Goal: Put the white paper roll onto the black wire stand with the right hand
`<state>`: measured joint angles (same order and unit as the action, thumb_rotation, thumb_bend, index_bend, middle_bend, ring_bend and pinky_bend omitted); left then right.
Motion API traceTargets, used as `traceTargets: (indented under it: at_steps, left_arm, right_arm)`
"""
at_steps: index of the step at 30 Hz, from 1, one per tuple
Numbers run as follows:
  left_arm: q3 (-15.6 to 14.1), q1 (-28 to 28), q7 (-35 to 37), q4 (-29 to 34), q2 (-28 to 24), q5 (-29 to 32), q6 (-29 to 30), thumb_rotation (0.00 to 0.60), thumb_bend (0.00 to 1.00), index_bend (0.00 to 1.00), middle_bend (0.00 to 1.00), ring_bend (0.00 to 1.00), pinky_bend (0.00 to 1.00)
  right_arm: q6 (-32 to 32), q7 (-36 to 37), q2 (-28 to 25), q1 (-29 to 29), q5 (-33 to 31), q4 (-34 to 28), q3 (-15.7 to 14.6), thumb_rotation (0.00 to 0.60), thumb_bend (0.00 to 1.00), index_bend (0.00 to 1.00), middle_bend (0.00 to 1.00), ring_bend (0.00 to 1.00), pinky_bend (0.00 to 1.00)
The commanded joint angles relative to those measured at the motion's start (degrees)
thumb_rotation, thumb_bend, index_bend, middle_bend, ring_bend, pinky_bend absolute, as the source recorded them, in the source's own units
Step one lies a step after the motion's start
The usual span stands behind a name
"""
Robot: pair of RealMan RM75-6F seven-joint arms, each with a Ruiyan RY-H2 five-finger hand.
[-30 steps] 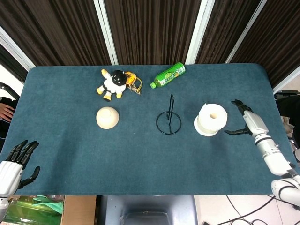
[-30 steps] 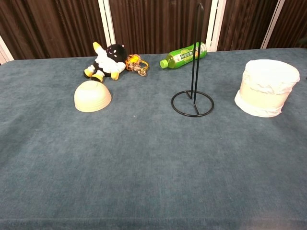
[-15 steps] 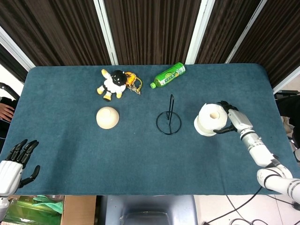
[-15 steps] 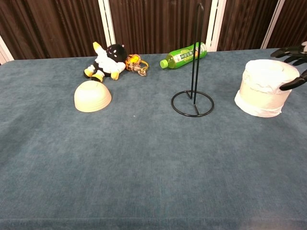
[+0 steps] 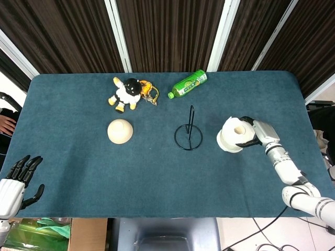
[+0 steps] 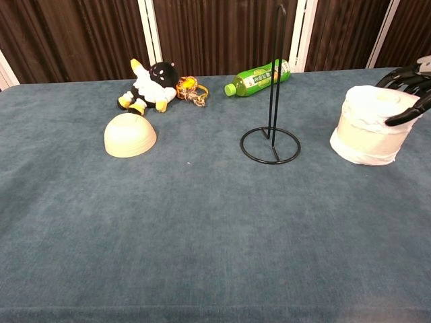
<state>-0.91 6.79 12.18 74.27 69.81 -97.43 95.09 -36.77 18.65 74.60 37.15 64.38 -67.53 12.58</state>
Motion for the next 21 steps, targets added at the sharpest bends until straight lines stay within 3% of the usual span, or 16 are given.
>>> traceTargets:
  at_steps: [1,5,13,18,21]
  left_arm:
    - [0.02,0.03,-0.1,0.04,-0.02,-0.01,-0.04,0.6,0.46,0.02,0.09,0.02,0.13]
    - [-0.01,0.0,-0.24,0.22,0.01,-0.06,-0.04,0.6,0.46,0.02,0.09,0.02,0.13]
    - [-0.1,-0.23,-0.95,0.55,0.11,-0.42,0.45,0.6,0.46,0.02,0.09,0.02,0.13]
    - [-0.18,-0.13,-1.41,0.74,0.15,-0.65,0.28,0.6,0.45,0.02,0.09,0.02,0.13]
    - [-0.25,-0.07,-1.51,0.8,0.14,-0.78,0.18,0.6,0.45,0.02,0.09,0.02,0.13]
  right_arm:
    - [-4.23,-0.13,-0.37,-1.24,-0.05,-1.75,1.16,0.6,0.25,0.8,0.66,0.65,0.46]
    - [-9.61,1.44,-4.78,-3.32,2.65,-8.0,2.54,0.6,0.26,0.81,0.67,0.66,0.46]
    - [-18.64,6.49,-20.11,-7.62,6.18,-27.11,8.03,0.6,0.26,0.81,0.67,0.66,0.47]
    - [-20.82,6.58,-27.82,-7.86,4.46,-36.33,12.33,0.6,0.26,0.8,0.67,0.66,0.46]
    - [-20.41,3.75,-29.88,-5.99,0.66,-39.58,14.64,0.6,0.26,0.8,0.67,0.66,0.46]
